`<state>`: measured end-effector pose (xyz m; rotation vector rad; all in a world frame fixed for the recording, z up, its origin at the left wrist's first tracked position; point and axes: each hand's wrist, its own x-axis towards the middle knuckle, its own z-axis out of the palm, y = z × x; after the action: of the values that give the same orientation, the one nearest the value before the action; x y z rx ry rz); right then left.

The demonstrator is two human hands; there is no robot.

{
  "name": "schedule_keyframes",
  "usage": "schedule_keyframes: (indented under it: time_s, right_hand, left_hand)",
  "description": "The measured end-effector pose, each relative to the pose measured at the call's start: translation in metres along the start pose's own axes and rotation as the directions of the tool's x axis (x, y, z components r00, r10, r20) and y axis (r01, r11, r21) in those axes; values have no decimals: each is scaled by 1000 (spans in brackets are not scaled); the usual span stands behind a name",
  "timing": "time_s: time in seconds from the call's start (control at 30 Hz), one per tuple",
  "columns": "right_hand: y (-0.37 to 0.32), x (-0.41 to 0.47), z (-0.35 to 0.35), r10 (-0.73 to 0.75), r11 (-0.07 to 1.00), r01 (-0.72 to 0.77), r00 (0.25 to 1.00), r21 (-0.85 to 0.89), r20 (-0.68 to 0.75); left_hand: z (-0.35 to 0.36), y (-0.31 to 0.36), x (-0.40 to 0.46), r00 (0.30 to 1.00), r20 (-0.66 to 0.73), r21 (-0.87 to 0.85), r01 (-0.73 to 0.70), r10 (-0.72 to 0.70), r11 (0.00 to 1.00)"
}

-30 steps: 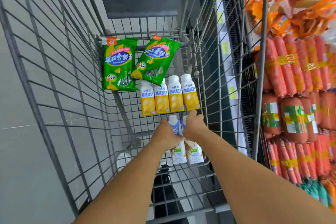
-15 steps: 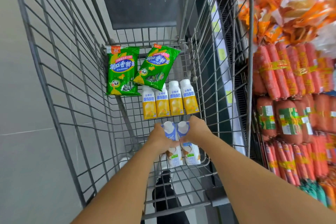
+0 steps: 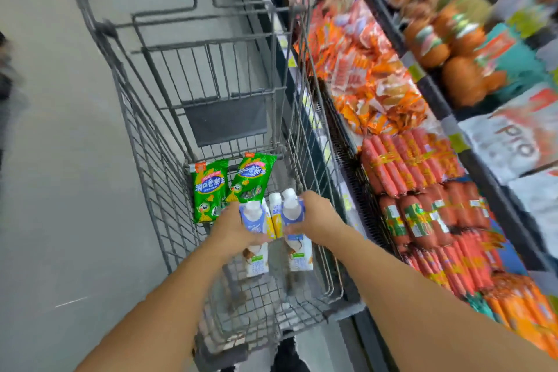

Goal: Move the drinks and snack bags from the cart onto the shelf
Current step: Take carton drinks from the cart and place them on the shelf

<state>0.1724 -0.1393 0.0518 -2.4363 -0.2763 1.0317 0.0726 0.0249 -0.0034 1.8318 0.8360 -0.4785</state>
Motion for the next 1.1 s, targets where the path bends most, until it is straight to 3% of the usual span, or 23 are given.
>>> schedule_keyframes:
  time_s: [0.23,0.4,0.57,0.73,0.83,1.1]
  right_hand:
    - [-42,-103,-87,-46,987,86,962,135,-271]
    - [-37,-200,-138,21,968,94,894,231,-448]
    - [-8,-305,-165,141,942,72,802,329,-580]
    - [40,-411,-176,264,931,42,609,363,-748]
    - [81,-471,-172,385,897,-12,510,441,-769]
    - [195,-634,-131,583,809,-76,225,583,-780]
  left_hand:
    - [-68,102,-74,956,57,170,-292,287,941]
    - [-77,191,-134,825,185,226,-565,534,794]
    - [-46,269,-196,680,373,194,-722,631,664]
    - [26,322,-269,468,555,100,-858,688,504]
    - [84,338,-321,342,635,36,-909,693,416]
    - [253,339,-465,87,805,-140,-934,587,330]
